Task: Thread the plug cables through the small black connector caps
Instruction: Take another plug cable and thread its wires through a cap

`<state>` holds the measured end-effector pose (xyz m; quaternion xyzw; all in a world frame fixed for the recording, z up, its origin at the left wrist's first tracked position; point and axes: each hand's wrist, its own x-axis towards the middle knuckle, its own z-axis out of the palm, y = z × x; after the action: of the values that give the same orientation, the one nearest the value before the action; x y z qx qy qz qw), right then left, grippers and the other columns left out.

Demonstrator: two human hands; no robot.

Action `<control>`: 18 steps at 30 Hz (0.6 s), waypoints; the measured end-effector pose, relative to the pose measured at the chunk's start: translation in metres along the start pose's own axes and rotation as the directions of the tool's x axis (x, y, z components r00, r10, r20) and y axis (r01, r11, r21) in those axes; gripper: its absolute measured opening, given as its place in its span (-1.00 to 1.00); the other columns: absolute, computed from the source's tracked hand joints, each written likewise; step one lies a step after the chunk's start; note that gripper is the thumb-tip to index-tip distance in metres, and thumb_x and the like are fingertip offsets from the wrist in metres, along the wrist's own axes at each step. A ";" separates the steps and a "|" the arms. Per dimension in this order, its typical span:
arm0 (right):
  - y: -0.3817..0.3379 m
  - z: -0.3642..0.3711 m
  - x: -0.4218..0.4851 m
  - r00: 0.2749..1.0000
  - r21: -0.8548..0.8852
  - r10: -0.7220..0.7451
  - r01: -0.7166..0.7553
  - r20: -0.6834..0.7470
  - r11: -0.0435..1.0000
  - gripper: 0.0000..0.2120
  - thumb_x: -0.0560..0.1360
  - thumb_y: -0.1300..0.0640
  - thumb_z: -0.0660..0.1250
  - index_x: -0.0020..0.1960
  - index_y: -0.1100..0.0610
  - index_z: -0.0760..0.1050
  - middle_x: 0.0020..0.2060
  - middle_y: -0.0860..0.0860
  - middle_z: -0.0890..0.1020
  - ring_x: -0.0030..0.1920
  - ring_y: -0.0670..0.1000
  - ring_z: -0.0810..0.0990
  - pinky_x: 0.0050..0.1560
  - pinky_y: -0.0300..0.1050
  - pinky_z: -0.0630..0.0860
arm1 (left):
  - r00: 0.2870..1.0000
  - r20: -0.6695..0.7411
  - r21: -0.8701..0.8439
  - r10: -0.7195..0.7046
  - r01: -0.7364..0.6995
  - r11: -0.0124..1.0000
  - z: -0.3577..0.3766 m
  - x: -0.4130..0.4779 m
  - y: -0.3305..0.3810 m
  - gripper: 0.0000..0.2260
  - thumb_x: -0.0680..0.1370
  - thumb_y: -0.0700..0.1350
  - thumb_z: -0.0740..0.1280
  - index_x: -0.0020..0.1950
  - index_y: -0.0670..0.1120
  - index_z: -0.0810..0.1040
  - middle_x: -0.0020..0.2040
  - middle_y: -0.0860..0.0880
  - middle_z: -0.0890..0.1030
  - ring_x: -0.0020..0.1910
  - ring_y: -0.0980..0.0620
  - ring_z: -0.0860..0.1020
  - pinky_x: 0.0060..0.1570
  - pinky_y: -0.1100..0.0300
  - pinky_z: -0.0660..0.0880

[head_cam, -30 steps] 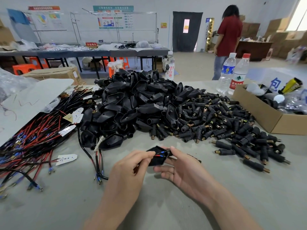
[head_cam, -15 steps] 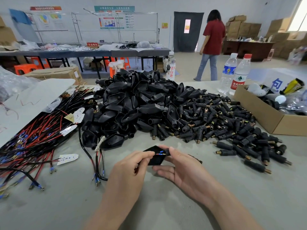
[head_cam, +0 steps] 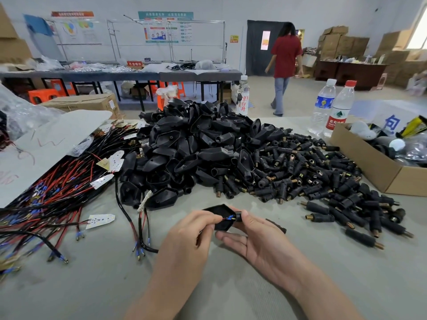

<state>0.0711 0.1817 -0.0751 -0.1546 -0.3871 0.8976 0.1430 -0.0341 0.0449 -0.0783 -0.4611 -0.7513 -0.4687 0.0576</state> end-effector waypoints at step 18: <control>0.006 0.004 0.003 0.996 -0.118 -0.073 0.067 -0.044 0.991 -0.62 0.51 0.07 0.37 0.21 0.29 0.53 0.13 0.19 0.68 0.04 0.29 0.70 -0.07 -0.04 0.67 | 1.000 0.014 0.026 -0.007 0.006 1.000 0.011 -0.004 0.000 -0.47 0.59 -0.16 0.34 0.16 0.51 0.29 0.13 0.46 0.48 -0.08 0.31 0.57 -0.11 0.27 0.52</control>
<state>0.0663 0.1764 -0.0770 -0.1707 -0.4403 0.8640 0.1747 -0.0279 0.0504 -0.0864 -0.4612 -0.7591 -0.4560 0.0566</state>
